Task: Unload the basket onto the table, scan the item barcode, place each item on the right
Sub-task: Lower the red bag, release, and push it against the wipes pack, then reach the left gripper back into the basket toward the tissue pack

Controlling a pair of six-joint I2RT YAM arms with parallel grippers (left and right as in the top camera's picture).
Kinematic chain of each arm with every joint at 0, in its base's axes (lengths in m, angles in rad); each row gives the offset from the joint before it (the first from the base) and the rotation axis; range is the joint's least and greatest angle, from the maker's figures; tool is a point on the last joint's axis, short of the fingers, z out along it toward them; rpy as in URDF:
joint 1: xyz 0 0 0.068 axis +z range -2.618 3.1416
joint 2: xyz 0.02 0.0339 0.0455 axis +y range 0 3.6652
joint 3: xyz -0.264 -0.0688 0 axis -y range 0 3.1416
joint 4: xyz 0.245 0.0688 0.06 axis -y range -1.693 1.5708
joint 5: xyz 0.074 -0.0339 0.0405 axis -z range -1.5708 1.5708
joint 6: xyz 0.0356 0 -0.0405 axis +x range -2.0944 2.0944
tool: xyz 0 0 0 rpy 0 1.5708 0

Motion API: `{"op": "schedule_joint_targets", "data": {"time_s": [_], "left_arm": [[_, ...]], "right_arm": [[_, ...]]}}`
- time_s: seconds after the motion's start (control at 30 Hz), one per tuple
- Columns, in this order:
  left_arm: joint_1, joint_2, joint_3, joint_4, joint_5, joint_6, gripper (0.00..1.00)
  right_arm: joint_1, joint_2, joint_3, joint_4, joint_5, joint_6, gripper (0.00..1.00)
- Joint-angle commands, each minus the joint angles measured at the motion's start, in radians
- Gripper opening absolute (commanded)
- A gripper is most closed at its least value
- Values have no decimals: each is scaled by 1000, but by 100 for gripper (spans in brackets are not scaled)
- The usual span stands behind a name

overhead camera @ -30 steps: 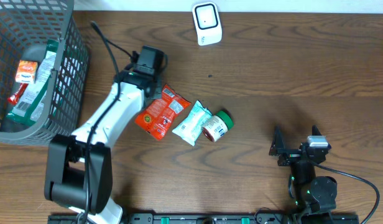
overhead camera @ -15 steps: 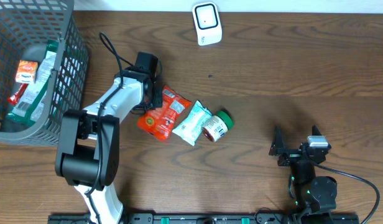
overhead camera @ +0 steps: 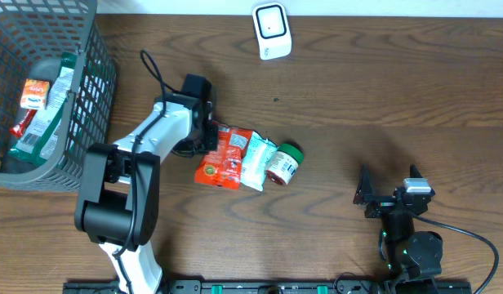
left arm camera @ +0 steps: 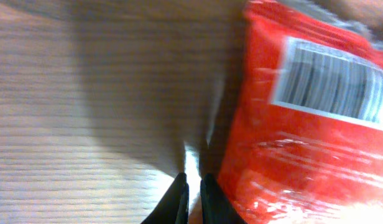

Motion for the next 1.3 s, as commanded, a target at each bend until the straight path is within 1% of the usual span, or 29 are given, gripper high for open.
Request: {"op": "schedule_joint_targets", "data": {"time_s": [0.0,0.3,0.4,0.7,0.77,0.87,0.93,1.0,1.03,1.07,1.1,1.13,1.27], "left_arm": [[-35,12,-6,-12,25,21,10],[-105,12,-6,-67,25,11,10],[-122,12,-6,-92,24,-9,11],[-143,11,-6,-119,25,-53,11],[-142,8,-6,-119,21,-56,12],[-136,-5,2,-119,20,-56,17],[-132,-21,11,-118,16,-56,17],[-127,-49,27,-119,-5,-56,32],[-124,-64,34,-119,-23,-56,43],[-121,-82,42,-119,-45,-56,49],[-119,-100,48,-120,-64,-56,52],[-115,-130,59,-122,-93,-56,61],[-95,-220,122,-158,-162,-55,71]], "right_arm": [[-12,-5,-1,-4,12,-4,99],[-12,-5,-1,-3,12,-4,99],[-12,-5,-1,-3,12,-5,99],[-12,-5,-1,-3,12,-5,99],[-12,-5,-1,-3,12,-4,99],[-12,-5,-1,-3,12,-4,99],[-12,-5,-1,-3,12,-5,99],[-12,-5,-1,-3,12,-4,99],[-12,-5,-1,-3,12,-5,99],[-12,-5,-1,-3,12,-4,99],[-12,-5,-1,-3,12,-4,99],[-12,-5,-1,-3,12,-4,99],[-12,-5,-1,-3,12,-4,99]]}}
